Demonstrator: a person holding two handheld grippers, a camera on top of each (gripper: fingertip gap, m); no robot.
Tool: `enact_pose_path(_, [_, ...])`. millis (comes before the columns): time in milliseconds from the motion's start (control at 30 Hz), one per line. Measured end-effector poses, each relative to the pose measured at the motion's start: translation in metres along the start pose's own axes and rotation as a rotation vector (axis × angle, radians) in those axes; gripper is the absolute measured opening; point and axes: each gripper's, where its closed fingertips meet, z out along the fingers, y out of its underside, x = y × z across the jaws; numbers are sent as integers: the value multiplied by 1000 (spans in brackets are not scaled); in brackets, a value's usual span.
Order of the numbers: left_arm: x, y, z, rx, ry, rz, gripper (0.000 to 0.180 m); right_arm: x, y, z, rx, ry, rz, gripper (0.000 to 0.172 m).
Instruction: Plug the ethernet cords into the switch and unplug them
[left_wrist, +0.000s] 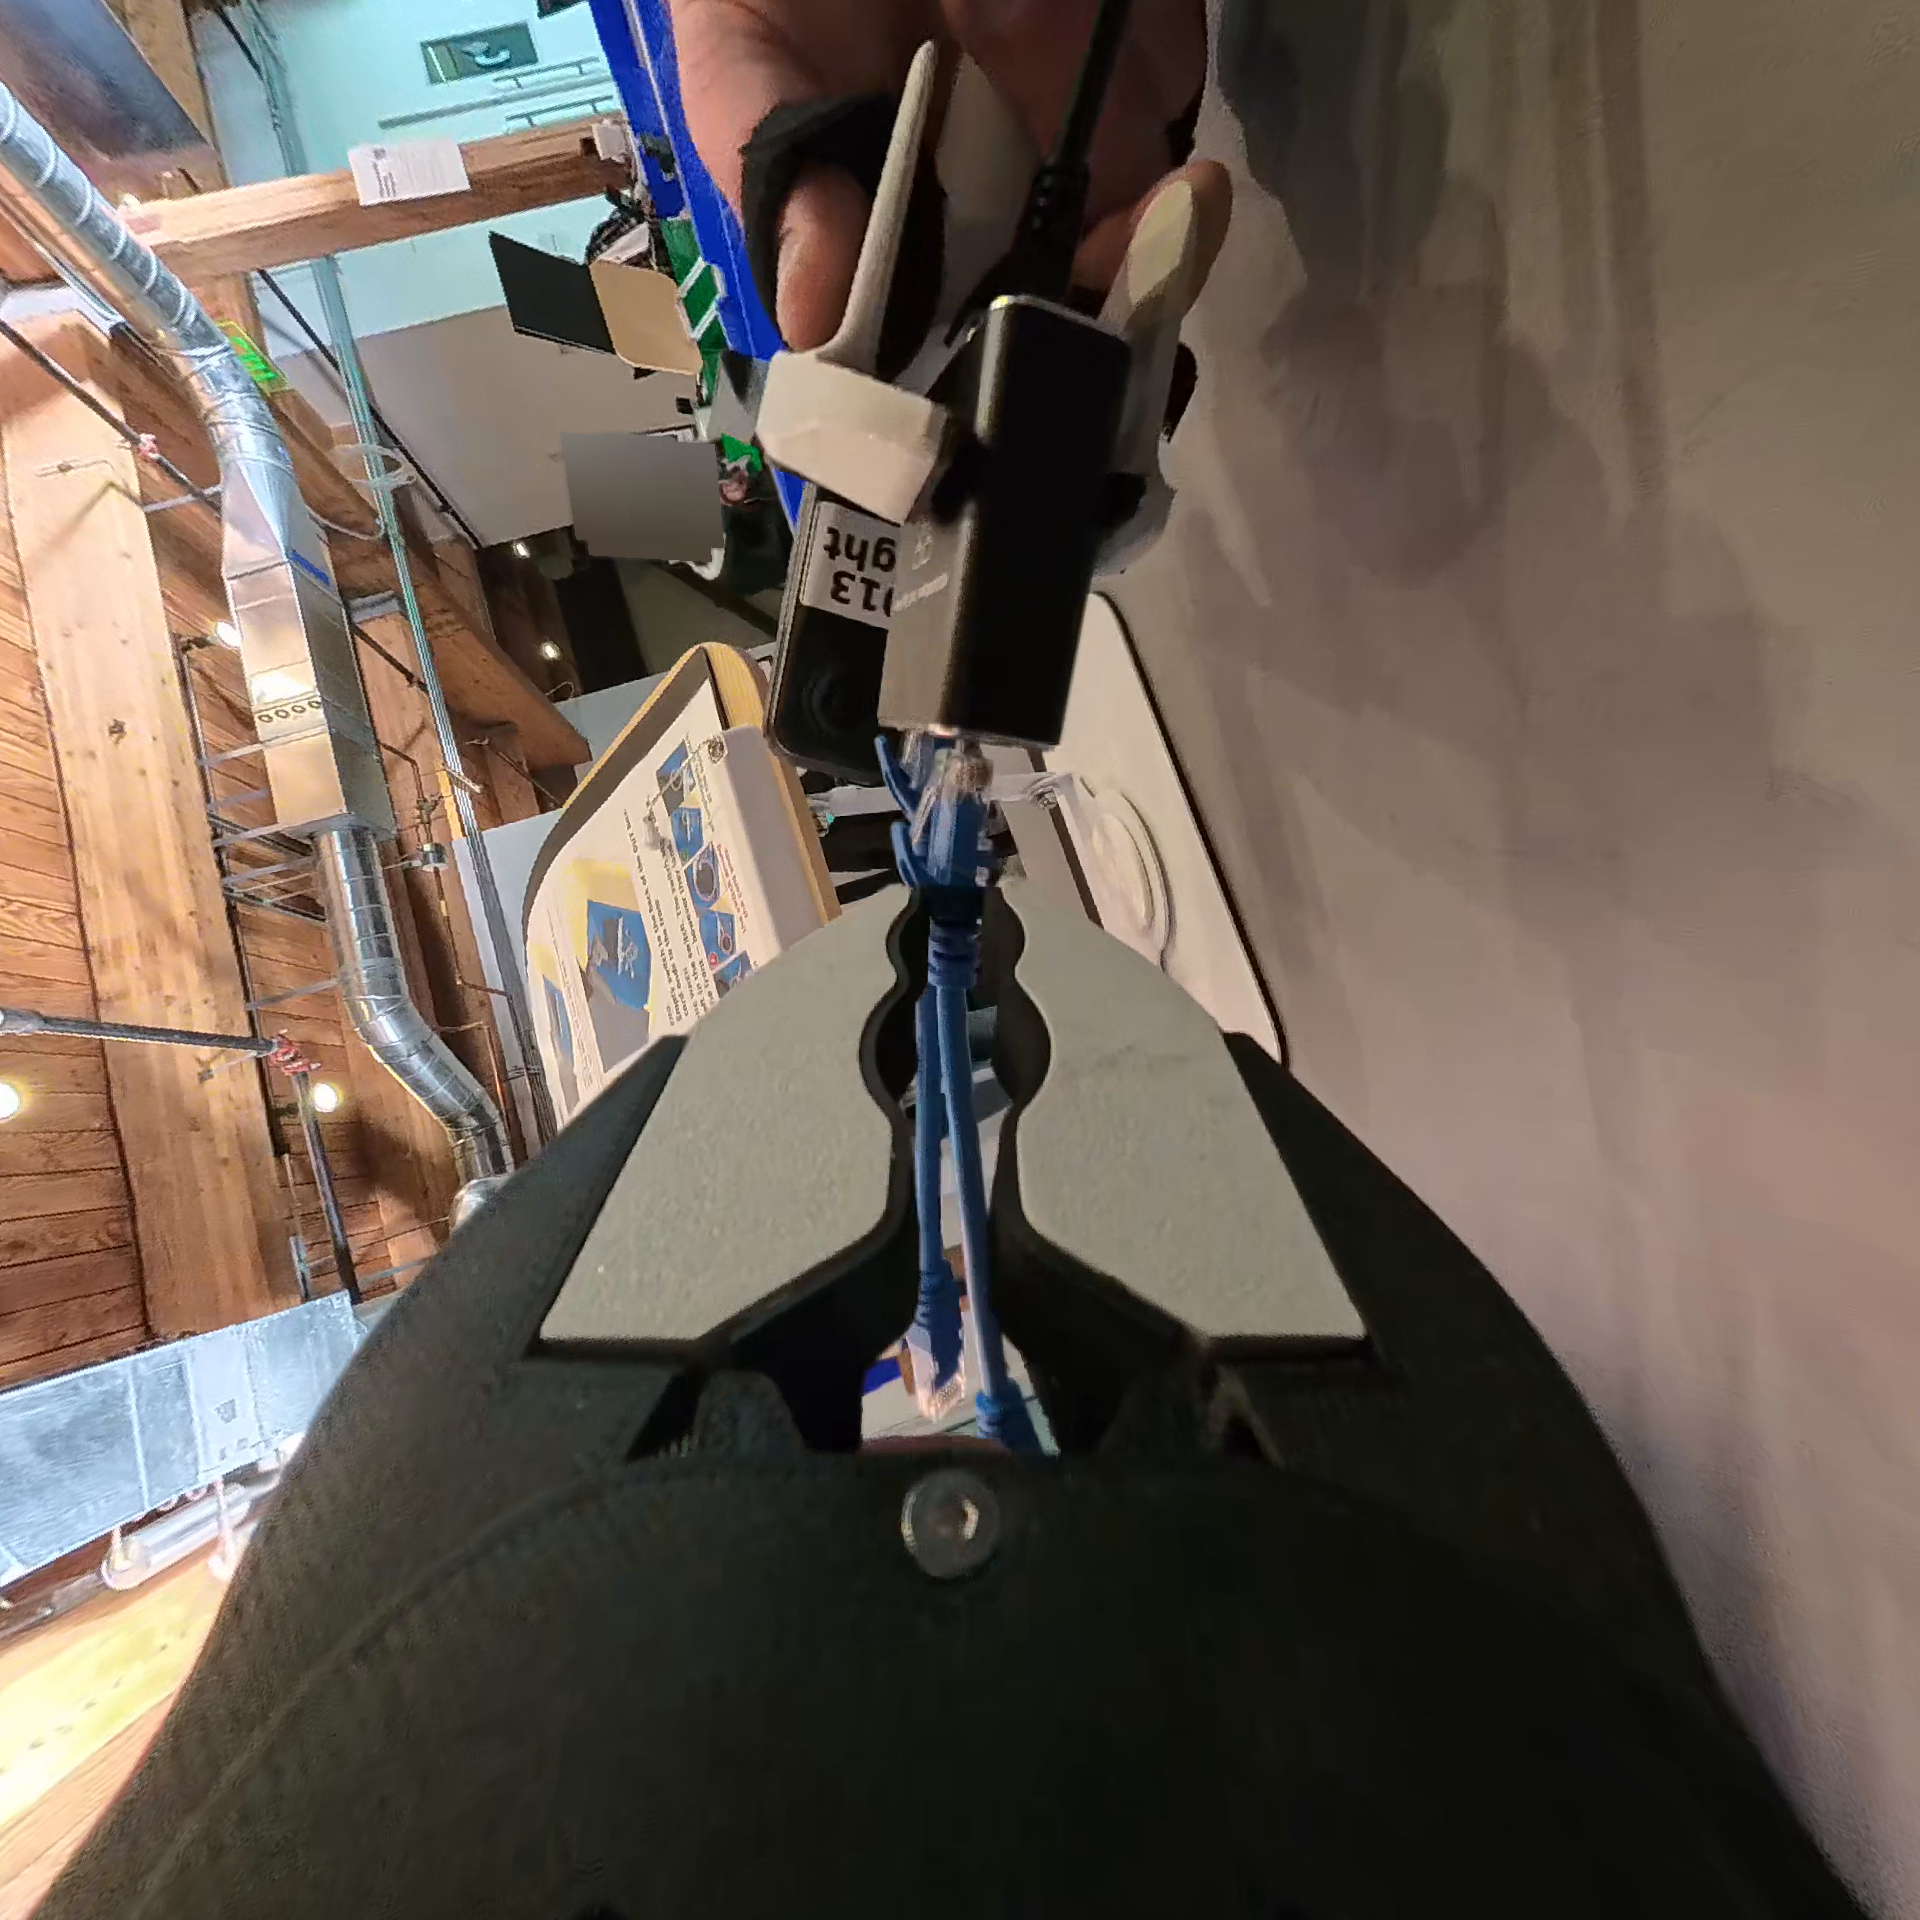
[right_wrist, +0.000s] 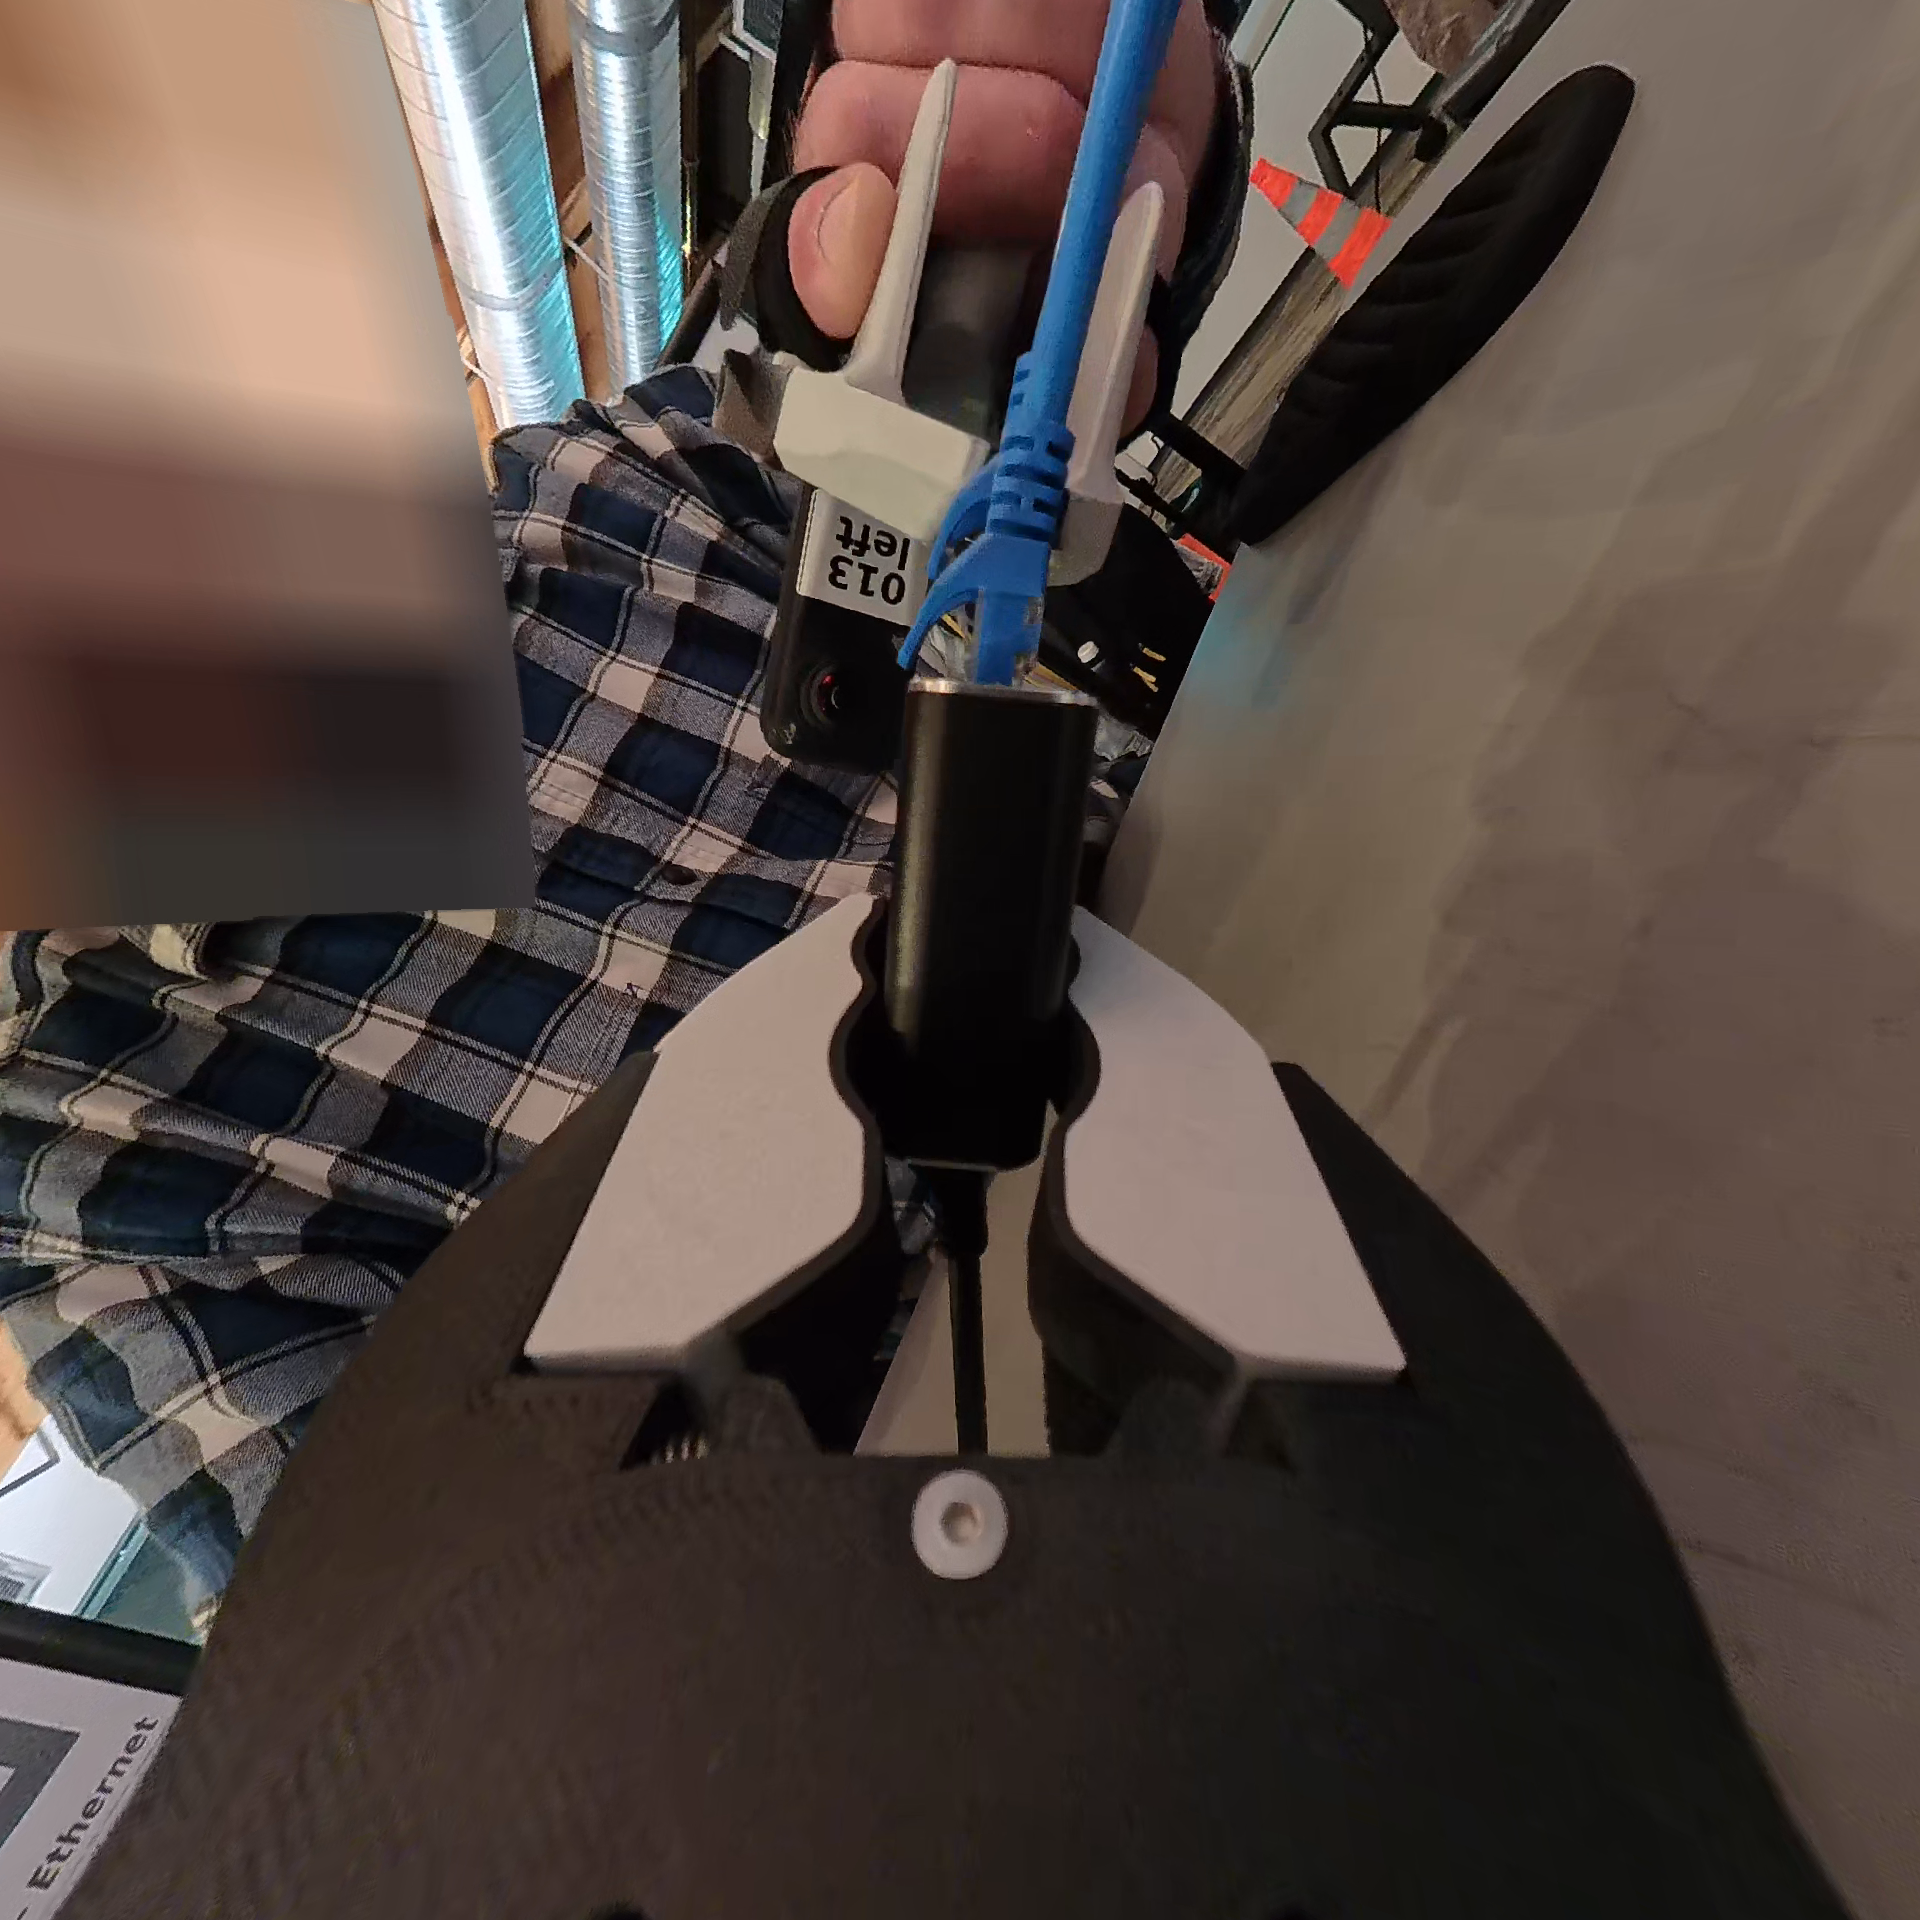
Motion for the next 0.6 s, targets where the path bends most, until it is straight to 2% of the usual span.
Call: enact_pose_path(600, [3, -11, -4, 22, 13, 74, 9, -1, 5, 7, -29, -14, 22, 26])
